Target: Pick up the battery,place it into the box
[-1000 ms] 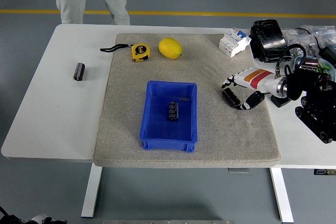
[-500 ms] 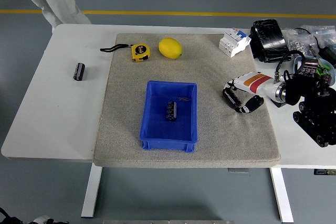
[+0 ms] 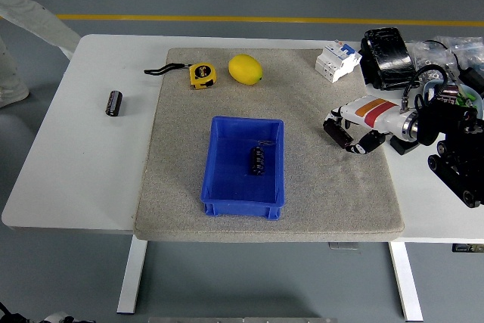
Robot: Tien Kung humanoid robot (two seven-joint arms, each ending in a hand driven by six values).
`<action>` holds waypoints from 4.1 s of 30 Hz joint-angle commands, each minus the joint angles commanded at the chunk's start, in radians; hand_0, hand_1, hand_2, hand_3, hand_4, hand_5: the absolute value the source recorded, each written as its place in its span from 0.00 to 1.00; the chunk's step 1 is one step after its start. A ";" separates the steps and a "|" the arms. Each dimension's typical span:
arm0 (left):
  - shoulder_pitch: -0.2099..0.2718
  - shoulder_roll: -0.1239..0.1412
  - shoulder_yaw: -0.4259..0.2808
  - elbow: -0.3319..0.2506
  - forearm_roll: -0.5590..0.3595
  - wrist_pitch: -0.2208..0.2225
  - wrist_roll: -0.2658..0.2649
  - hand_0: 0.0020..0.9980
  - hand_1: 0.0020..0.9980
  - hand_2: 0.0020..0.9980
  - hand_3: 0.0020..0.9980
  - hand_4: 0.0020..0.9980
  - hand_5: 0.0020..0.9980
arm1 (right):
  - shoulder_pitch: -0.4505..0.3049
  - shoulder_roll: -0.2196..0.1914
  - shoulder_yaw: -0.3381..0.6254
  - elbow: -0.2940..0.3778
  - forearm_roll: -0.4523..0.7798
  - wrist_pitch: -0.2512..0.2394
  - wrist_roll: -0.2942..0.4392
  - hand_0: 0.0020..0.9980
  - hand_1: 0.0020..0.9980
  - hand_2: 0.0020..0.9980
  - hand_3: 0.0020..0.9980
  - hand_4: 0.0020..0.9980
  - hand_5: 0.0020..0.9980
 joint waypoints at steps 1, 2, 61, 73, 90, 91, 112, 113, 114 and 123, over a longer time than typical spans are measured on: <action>0.000 0.001 0.000 0.000 0.002 0.000 0.000 0.75 0.70 0.71 0.57 0.61 0.53 | 0.003 -0.002 0.005 0.006 0.001 0.003 -0.001 0.51 0.50 0.55 0.51 0.61 0.05; 0.000 0.003 0.000 0.000 0.003 -0.001 0.000 0.75 0.70 0.71 0.57 0.61 0.53 | 0.006 -0.004 0.012 0.015 0.003 0.008 -0.004 0.51 0.50 0.55 0.51 0.61 0.05; -0.007 0.006 0.006 -0.008 -0.019 -0.003 0.008 0.75 0.70 0.70 0.56 0.60 0.53 | 0.093 -0.052 0.113 0.448 0.072 0.261 -0.086 0.69 0.73 0.88 0.89 1.00 0.30; 0.001 0.001 0.056 0.001 -0.065 0.008 -0.024 0.75 0.70 0.70 0.56 0.60 0.53 | 0.011 -0.208 0.266 0.468 0.458 0.216 -0.092 0.72 0.74 0.84 0.87 1.00 0.38; 0.020 -0.047 0.044 0.012 0.024 0.026 -0.035 0.75 0.71 0.74 0.56 0.60 0.53 | -0.562 -0.367 0.705 0.861 1.107 0.149 -0.223 0.87 0.85 0.89 0.92 1.00 0.91; 0.019 -0.047 0.042 0.013 0.029 0.028 -0.035 0.75 0.71 0.74 0.56 0.60 0.53 | -0.594 -0.359 0.728 0.872 1.104 0.157 -0.231 0.87 0.85 0.89 0.92 1.00 0.91; 0.033 -0.045 0.045 0.012 0.037 0.012 -0.030 0.75 0.70 0.72 0.57 0.60 0.53 | -0.953 0.121 1.026 0.833 1.046 0.159 -0.370 0.90 0.85 0.88 0.91 1.00 0.99; 0.031 -0.044 0.056 0.010 0.023 0.013 -0.034 0.75 0.70 0.72 0.57 0.60 0.53 | -0.950 0.117 1.026 0.833 1.044 0.156 -0.366 0.90 0.85 0.88 0.91 1.00 1.00; 0.027 -0.043 0.060 0.011 0.016 0.015 -0.037 0.75 0.70 0.72 0.57 0.60 0.53 | -0.945 0.108 1.026 0.837 1.048 0.154 -0.358 0.90 0.85 0.88 0.91 1.00 1.00; 0.047 -0.051 0.060 0.024 -0.006 0.021 -0.042 0.75 0.70 0.72 0.57 0.60 0.53 | -0.936 0.083 1.037 0.845 1.041 0.156 -0.358 0.90 0.85 0.88 0.90 1.00 1.00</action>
